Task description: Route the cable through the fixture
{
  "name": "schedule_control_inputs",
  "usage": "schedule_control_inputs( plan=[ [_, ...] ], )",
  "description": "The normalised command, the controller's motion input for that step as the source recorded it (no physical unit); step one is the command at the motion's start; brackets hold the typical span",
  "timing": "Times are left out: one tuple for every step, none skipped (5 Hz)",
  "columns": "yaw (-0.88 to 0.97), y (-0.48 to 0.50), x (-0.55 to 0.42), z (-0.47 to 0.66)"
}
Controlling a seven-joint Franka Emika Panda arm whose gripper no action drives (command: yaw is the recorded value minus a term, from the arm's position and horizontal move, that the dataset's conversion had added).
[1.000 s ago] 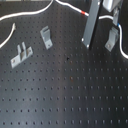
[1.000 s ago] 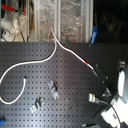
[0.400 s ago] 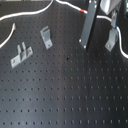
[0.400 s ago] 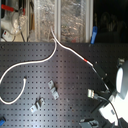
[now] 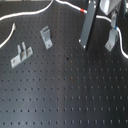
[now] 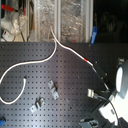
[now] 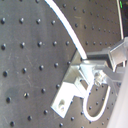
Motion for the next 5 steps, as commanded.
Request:
schedule_control_inputs(
  plan=[
    [0.00, 0.073, -0.021, 0.12],
    [0.07, 0.055, -0.107, 0.05],
    [0.13, 0.008, -0.036, 0.00],
    [0.22, 0.194, -0.151, 0.01],
    [0.01, 0.000, 0.000, 0.00]
  ],
)
